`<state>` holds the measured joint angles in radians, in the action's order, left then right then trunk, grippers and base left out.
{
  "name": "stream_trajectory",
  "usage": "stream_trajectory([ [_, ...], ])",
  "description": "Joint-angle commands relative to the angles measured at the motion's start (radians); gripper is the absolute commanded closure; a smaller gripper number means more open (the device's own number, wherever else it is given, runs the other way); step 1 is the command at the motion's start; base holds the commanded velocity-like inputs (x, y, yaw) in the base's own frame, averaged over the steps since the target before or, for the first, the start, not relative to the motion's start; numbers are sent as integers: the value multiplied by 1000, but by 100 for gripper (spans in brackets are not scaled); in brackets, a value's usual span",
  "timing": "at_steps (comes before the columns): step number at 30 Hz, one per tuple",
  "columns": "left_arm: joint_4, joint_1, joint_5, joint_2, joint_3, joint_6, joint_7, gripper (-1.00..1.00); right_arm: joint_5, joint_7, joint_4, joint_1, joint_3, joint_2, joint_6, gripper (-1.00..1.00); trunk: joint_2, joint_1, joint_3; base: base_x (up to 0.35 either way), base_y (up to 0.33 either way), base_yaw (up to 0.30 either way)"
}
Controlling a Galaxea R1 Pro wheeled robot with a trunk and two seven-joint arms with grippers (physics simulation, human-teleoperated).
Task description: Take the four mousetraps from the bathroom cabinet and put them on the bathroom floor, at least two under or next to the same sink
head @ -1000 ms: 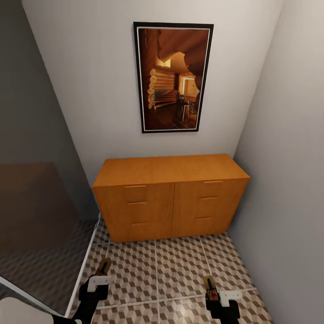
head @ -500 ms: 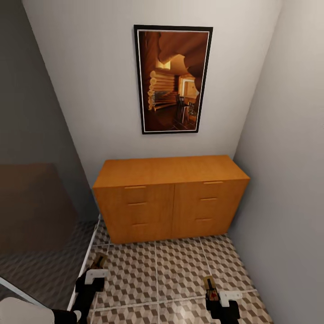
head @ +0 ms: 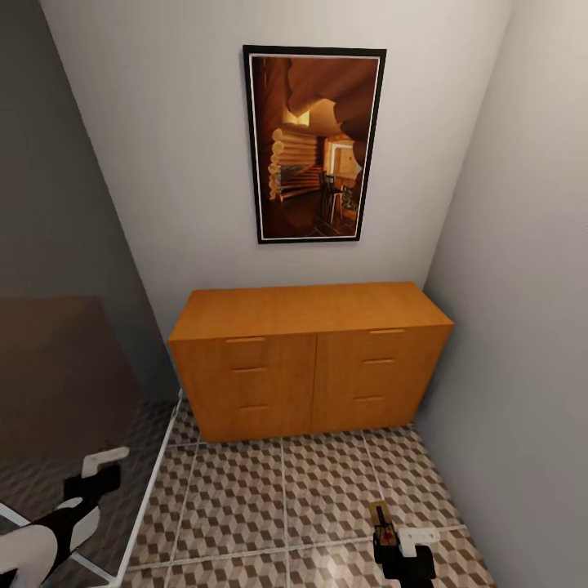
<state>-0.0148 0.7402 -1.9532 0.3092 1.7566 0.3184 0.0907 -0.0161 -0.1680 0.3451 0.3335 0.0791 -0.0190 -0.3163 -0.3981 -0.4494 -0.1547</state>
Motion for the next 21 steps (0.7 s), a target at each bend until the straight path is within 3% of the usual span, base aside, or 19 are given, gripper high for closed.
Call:
stream_trajectory([
  [1,8,1,0,39,2,1,-125,100,1,-12,-1,1,8,1,-2,100,-2,-1,-2,0,0,0],
  [2,11,1,-1,58,-2,2,-184,100,1,-11,-1,1,8,1,-2,100,-2,-1,-2,0,0,0],
  [4,15,1,-2,114,-10,28,-365,100,1,-11,-1,1,8,1,-2,100,-2,-1,-2,0,0,0],
  [6,15,0,-2,129,-12,63,-416,100,1,-11,-1,1,8,1,-2,100,-2,-1,-2,0,0,0],
  [8,-1,-16,-2,143,-14,159,-468,100,1,-11,-1,1,8,1,-2,100,-2,-1,-2,0,0,0],
  [10,-33,-40,-3,144,-15,240,-479,100,1,-11,-1,1,8,1,-2,100,-2,-1,-2,0,0,0],
  [14,-122,-82,-3,142,-14,371,-409,100,1,-11,-1,1,8,1,-2,100,-2,-1,-2,0,0,0],
  [18,-261,-111,-3,141,6,461,-249,100,2,-11,-2,1,8,1,-2,100,-2,-1,-2,0,0,0],
  [19,-317,-116,-3,140,42,486,-186,100,2,-11,-2,1,8,1,-3,100,-2,-1,-2,0,0,0],
  [20,-375,-120,-3,138,104,510,-120,100,2,-11,-2,1,8,1,-3,100,-2,-1,-2,0,0,0],
  [21,-404,-122,-3,136,144,523,-84,100,2,-11,-2,1,8,1,-3,100,-2,-1,-2,0,0,0],
])
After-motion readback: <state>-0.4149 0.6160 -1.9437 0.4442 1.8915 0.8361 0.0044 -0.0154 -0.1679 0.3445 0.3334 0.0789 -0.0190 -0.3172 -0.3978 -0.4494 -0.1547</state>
